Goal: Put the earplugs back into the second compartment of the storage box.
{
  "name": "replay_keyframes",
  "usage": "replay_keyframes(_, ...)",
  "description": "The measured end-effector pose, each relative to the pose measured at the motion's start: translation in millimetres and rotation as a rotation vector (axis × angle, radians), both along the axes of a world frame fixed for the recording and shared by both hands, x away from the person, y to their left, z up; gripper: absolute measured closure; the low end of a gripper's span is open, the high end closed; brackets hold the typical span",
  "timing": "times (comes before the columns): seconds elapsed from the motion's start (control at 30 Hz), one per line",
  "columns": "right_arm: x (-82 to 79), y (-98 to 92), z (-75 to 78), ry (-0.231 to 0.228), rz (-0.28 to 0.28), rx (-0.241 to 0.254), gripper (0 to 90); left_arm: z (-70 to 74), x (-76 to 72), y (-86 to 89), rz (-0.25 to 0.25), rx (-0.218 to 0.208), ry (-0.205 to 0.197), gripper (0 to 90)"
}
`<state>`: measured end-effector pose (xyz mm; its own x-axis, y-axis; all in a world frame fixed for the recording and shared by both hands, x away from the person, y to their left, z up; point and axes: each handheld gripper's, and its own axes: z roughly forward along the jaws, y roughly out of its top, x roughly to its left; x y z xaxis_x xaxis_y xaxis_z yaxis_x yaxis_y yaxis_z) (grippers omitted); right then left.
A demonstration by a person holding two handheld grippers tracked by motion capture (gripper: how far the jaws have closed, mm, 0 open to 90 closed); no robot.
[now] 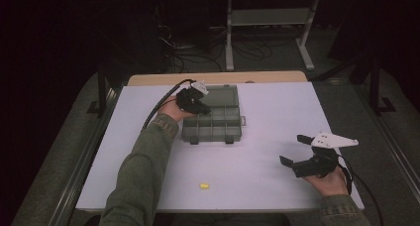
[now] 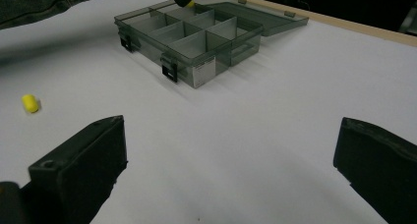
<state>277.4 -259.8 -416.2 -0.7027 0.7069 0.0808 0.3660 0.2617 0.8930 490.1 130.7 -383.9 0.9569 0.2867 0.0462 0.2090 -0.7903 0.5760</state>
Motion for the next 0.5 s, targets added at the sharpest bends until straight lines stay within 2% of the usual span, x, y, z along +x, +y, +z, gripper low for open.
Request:
replay_keyframes(0.13, -0.1, 0.1, -0.1, 0.001, 0.001, 0.0, 0.0, -2.7, 0.4, 0.0, 0.026, 0.017, -0.011, 78.6)
replay_keyframes(0.23, 0.2, 0.1, -0.6, 0.004, 0.0, -0.001, 0.0, -1.0, 0.3, 0.2, 0.031, 0.021, -0.002, 70.8)
replay_keyframes(0.27, 0.2, 0.1, -0.6, 0.004, 0.0, -0.001, 0.0, -0.1, -0.3, -0.1, 0.038, 0.022, -0.001, 70.8)
replay_keyframes(0.3, 0.0, 0.4, -0.9, 0.006, -0.002, -0.003, 0.0, 1.2, -0.8, 0.1, 0.041, 0.021, 0.01, 64.3)
replay_keyframes(0.4, 0.0, 0.6, -1.1, 0.007, 0.0, -0.006, 0.0, 5.7, -3.5, 1.9, 0.05, 0.01, 0.026, 59.9)
replay_keyframes(0.47, -0.2, 0.8, -1.0, 0.007, 0.001, -0.005, 0.0, 9.5, -5.6, 3.4, 0.052, 0.001, 0.038, 49.4)
replay_keyframes(0.5, -0.2, 0.7, -0.9, 0.006, 0.0, -0.005, 0.0, 11.4, -6.6, 4.3, 0.052, -0.017, 0.054, 44.0)
